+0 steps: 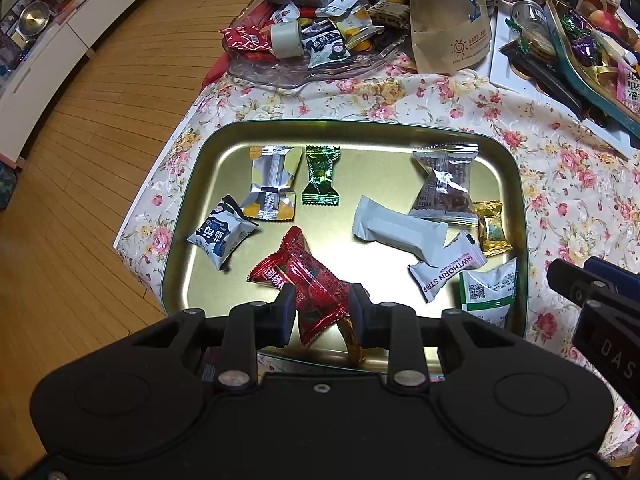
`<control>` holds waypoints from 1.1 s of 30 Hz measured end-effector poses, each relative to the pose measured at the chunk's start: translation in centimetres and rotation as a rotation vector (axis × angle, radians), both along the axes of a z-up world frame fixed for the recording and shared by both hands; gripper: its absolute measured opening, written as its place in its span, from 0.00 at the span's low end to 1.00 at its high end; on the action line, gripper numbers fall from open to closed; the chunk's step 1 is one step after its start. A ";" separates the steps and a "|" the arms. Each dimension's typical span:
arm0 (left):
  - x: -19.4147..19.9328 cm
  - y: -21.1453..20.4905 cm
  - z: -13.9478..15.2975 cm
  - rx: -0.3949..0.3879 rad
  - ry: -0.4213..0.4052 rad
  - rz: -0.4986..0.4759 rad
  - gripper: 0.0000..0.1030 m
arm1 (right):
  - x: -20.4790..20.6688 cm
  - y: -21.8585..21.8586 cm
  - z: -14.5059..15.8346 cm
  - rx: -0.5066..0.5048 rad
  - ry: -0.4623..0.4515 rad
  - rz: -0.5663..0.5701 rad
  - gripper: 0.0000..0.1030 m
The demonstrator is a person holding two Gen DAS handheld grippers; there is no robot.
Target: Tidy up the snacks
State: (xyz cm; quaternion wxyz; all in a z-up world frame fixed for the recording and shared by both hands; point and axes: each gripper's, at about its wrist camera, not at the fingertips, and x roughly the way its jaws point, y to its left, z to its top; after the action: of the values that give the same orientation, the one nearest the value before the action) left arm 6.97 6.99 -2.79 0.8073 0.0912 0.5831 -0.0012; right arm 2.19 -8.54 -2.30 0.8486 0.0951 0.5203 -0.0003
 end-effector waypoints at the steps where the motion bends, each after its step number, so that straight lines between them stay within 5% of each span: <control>1: 0.0 0.0 0.0 -0.001 0.001 -0.001 0.38 | 0.0 0.0 0.0 0.000 0.000 -0.001 0.31; 33: 0.0 0.2 -0.3 -0.023 0.033 0.000 0.38 | 0.0 0.1 -0.1 0.003 0.000 -0.003 0.31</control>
State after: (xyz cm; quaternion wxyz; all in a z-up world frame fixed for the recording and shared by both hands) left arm 6.98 7.24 -3.07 0.7987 0.0817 0.5961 -0.0094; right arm 2.24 -8.46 -2.39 0.8484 0.0973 0.5203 -0.0005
